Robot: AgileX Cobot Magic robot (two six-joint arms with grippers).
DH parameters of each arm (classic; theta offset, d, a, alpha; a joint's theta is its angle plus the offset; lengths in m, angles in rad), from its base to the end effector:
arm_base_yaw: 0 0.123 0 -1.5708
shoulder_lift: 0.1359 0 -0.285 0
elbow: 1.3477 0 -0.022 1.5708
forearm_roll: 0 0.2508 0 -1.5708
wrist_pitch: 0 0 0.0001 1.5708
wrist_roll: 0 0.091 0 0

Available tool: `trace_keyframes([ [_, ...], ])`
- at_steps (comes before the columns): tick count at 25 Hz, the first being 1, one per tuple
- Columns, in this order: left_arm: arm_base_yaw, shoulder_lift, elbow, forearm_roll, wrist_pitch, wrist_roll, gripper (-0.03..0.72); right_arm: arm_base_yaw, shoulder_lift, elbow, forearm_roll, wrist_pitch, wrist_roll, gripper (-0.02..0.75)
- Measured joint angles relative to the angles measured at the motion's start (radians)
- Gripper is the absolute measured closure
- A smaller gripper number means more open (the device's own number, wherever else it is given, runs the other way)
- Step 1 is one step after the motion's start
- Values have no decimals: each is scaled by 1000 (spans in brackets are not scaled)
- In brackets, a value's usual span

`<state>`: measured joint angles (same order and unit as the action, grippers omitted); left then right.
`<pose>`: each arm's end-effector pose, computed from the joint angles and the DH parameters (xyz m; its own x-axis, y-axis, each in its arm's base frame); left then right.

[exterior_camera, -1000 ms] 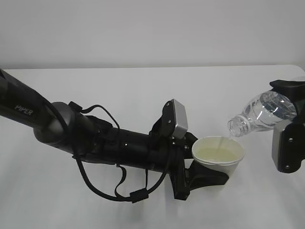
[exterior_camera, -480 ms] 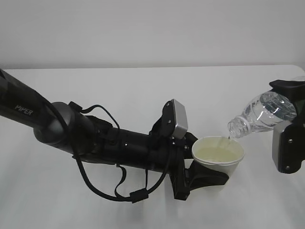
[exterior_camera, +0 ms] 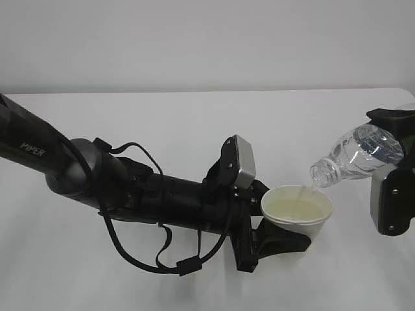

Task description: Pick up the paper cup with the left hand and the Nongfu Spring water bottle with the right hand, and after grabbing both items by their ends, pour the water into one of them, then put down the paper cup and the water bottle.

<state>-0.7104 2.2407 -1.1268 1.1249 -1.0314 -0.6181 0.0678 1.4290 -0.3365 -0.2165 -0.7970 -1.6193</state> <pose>0.2628 -0.3190 0.0945 -0.0985 0.2532 -0.9624 0.9931 -0.0365 -0.1112 0.2375 0.0301 0.1883 0.2557 -0.9531 0.1620 -0.1702 -0.2093 -0.9629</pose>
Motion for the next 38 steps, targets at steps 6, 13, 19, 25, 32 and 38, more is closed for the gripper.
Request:
trace_keyframes([
  [6, 0, 0, 0, 0, 0, 0, 262, 0, 0, 0, 0, 2, 27, 309],
  [13, 0, 0, 0, 0, 0, 0, 262, 0, 0, 0, -5, 2, 191, 309],
  [19, 0, 0, 0, 0, 2, 0, 263, 0, 58, 0, -38, 2, 314, 309],
  [25, 0, 0, 0, 0, 20, 0, 263, 0, 122, 2, -22, -117, 430, 309],
  [32, 0, 0, 0, 0, 24, 0, 263, 0, 122, 10, 39, -194, 554, 309],
  [38, 0, 0, 0, -21, 56, 23, 263, 0, 122, 10, 39, -220, 635, 309],
])
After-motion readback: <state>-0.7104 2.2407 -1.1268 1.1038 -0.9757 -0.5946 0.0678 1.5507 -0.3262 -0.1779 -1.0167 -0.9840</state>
